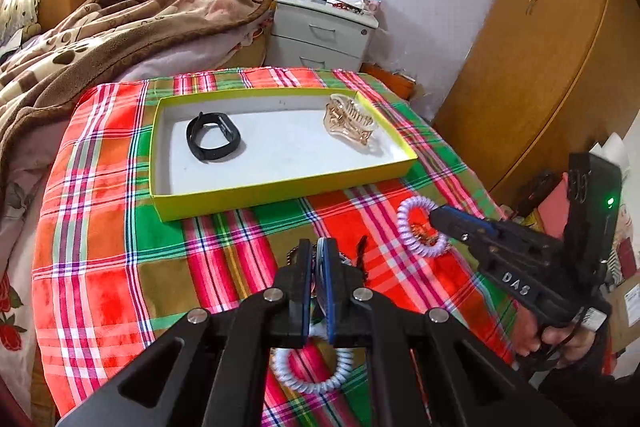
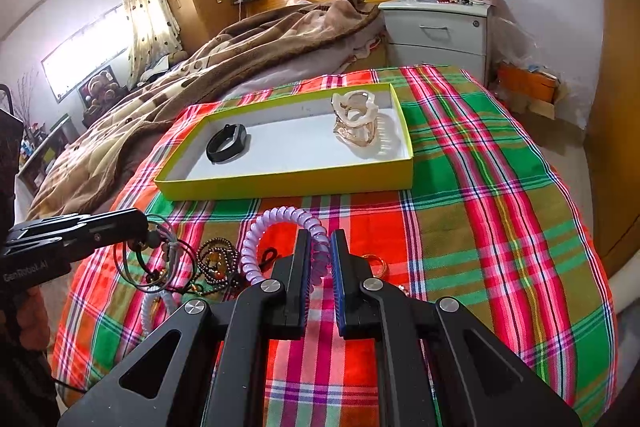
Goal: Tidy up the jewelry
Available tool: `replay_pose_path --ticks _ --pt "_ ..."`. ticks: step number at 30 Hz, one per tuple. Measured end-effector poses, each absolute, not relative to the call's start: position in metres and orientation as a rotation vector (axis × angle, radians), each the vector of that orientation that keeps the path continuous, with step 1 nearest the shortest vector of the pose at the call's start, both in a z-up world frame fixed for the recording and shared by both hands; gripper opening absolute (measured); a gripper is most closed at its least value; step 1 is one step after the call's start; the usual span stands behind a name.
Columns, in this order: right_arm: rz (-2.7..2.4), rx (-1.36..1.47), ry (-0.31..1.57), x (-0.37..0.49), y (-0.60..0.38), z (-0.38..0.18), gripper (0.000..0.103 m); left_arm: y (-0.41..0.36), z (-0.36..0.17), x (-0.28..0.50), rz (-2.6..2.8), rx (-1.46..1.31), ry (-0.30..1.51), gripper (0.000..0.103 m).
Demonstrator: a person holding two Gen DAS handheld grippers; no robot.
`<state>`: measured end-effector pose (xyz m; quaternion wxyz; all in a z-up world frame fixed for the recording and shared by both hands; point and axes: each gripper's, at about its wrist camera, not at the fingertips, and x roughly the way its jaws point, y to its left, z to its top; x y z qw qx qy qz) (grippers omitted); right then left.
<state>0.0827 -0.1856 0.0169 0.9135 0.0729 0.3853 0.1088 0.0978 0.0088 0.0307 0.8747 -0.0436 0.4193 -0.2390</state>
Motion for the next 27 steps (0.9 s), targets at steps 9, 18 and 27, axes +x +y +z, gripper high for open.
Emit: replay_pose_path --ticks 9,18,27 --pt "0.223 0.144 0.792 0.082 -0.182 0.018 0.010 0.010 0.033 0.086 -0.550 -0.122 0.878 0.006" --pt "0.219 0.137 0.784 0.079 -0.180 0.022 0.010 0.015 0.040 0.088 -0.575 -0.171 0.862 0.006" --pt "0.222 0.126 0.799 0.078 -0.176 0.019 0.010 0.024 0.006 0.093 -0.518 -0.171 0.965 0.006"
